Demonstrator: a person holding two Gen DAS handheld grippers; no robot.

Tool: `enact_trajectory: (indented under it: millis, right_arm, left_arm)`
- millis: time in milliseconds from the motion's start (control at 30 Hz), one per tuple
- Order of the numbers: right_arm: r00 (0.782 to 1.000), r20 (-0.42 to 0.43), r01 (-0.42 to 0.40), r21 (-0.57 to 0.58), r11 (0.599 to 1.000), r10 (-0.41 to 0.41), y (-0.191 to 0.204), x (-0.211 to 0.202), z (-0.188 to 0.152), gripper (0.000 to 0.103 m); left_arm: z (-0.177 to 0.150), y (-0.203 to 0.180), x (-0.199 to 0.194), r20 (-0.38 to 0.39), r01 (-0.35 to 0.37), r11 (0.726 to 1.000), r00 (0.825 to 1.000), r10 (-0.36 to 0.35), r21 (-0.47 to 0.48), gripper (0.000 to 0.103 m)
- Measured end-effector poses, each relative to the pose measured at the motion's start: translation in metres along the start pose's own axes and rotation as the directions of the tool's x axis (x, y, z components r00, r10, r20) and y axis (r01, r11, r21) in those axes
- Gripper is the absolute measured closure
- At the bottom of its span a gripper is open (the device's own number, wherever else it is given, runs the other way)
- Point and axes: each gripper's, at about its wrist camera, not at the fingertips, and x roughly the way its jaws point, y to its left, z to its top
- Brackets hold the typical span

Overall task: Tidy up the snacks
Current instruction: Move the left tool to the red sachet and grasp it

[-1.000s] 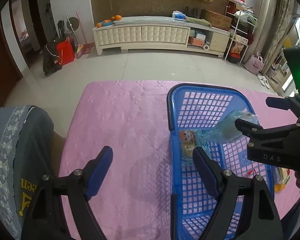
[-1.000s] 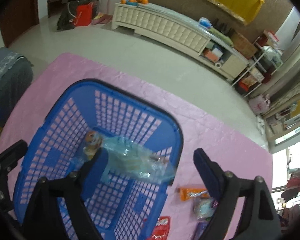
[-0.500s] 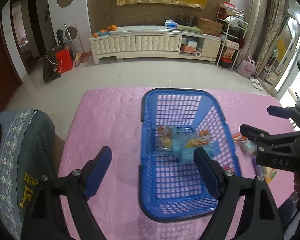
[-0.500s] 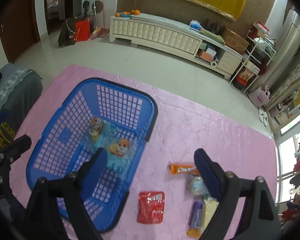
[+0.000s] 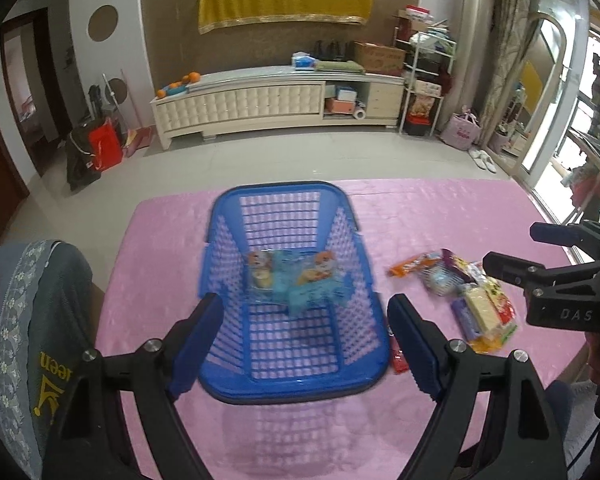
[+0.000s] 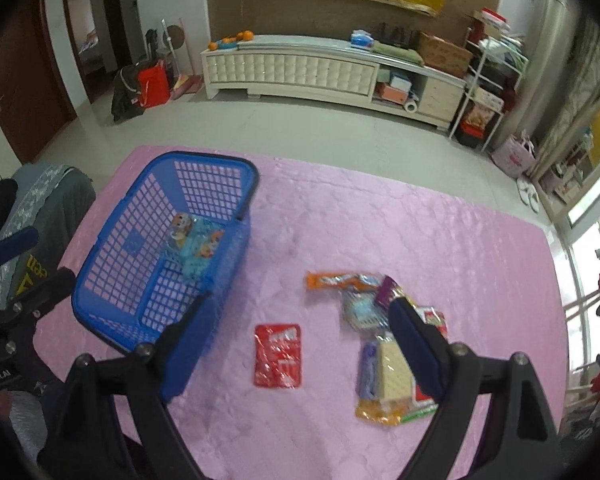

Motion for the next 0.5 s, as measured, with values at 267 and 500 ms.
enact_trajectory:
  millis: [267, 500]
  right_arm:
    - [0.998, 0.066, -0.003, 0.018, 1.000, 0.001, -0.047, -0.022, -0.031, 0.012]
    - [0.999, 0.029, -0.026, 0.096, 0.995, 0.023, -0.089, -0.014, -0.064, 0.012]
  left_arm:
    - [-0.013, -0.070, 0.011, -0.030, 0.049, 0.993, 0.998, -0.046, 0.104, 0.011]
    - [-0.025, -0.116, 0.026, -0.079, 0.086, 0.990, 0.994, -0.078, 0.109, 0.000]
